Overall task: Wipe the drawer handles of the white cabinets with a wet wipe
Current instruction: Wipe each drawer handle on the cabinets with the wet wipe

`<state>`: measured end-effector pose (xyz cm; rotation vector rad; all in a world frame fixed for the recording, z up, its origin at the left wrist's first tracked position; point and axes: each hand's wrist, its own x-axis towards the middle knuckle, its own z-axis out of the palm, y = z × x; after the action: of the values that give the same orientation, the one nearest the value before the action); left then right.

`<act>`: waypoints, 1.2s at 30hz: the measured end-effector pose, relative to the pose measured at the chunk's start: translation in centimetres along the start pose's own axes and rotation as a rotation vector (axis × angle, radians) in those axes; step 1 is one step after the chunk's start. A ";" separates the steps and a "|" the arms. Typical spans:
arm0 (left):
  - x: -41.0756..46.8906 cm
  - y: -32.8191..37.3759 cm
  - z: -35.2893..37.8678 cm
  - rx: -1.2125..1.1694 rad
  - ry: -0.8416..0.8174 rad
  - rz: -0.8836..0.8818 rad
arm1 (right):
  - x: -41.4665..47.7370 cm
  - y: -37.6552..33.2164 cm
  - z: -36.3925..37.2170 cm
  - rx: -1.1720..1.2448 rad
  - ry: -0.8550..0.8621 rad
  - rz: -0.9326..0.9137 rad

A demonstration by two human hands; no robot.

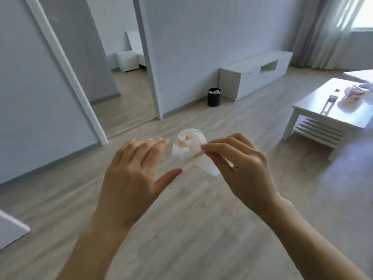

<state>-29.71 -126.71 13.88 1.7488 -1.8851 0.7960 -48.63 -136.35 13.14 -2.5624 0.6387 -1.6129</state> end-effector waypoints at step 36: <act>118.0 -6.5 119.4 -0.227 -0.286 0.432 | 49.8 142.4 22.9 -0.607 0.218 0.389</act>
<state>-27.66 -294.51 5.99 1.3919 -2.4859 0.4607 -55.30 -288.69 9.04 -2.3689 1.7582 -1.7603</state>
